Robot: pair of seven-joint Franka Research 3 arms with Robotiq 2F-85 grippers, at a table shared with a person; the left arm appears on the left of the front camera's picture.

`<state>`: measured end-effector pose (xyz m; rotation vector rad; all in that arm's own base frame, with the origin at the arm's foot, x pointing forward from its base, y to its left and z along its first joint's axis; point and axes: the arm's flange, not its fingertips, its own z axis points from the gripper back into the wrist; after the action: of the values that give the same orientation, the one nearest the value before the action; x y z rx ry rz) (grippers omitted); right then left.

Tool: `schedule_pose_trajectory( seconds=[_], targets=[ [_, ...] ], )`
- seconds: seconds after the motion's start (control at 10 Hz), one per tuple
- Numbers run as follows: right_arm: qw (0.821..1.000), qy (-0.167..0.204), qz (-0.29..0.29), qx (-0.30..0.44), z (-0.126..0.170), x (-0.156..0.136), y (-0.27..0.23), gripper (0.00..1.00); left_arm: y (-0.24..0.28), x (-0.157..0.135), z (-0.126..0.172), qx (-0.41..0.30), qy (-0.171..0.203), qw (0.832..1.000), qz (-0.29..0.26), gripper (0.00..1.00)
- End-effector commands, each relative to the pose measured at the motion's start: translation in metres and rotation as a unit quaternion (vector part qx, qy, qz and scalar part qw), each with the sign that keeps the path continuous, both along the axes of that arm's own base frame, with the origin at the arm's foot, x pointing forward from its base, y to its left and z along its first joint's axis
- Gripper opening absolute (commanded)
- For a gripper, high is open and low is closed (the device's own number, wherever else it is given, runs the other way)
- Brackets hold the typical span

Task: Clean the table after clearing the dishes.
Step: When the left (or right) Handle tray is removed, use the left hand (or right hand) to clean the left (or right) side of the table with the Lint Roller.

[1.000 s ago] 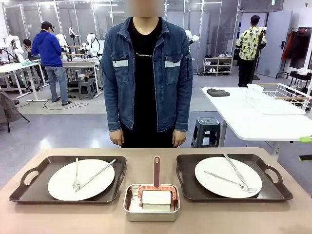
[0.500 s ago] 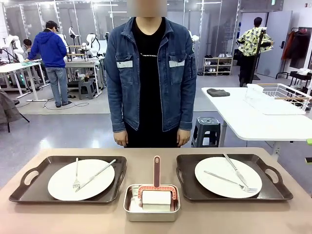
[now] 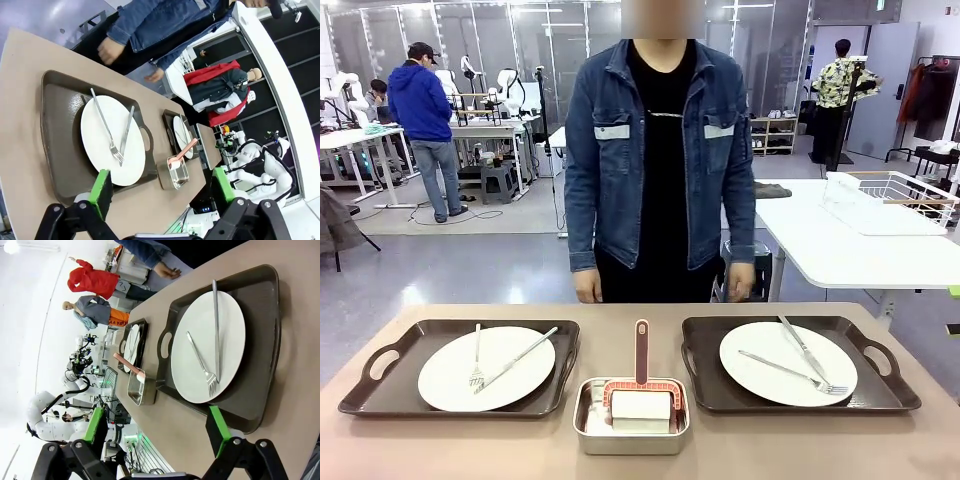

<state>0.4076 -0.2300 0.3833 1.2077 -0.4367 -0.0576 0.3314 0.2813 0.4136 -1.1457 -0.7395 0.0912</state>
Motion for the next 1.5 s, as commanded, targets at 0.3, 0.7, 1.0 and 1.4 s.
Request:
schedule_pose_trajectory(
  seconds=[0.3,0.7,1.0,1.4],
  targets=[
    [1.0,-0.001,0.002,0.003,0.0015,-0.0012,0.0002,1.0,0.0014,-0.0044,-0.0003,0.0,0.0,1.0,-0.003,1.0],
    [1.0,-0.001,0.002,0.003,0.0015,-0.0012,0.0002,1.0,0.0014,-0.0044,-0.0003,0.0,0.0,1.0,-0.003,1.0],
    [1.0,-0.001,0.002,0.003,0.0015,-0.0012,0.0002,1.0,0.0014,-0.0044,-0.0003,0.0,0.0,1.0,-0.003,1.0],
    [1.0,-0.001,0.002,0.003,0.0015,-0.0012,0.0002,1.0,0.0014,-0.0044,-0.0003,0.0,0.0,1.0,-0.003,1.0]
  ],
)
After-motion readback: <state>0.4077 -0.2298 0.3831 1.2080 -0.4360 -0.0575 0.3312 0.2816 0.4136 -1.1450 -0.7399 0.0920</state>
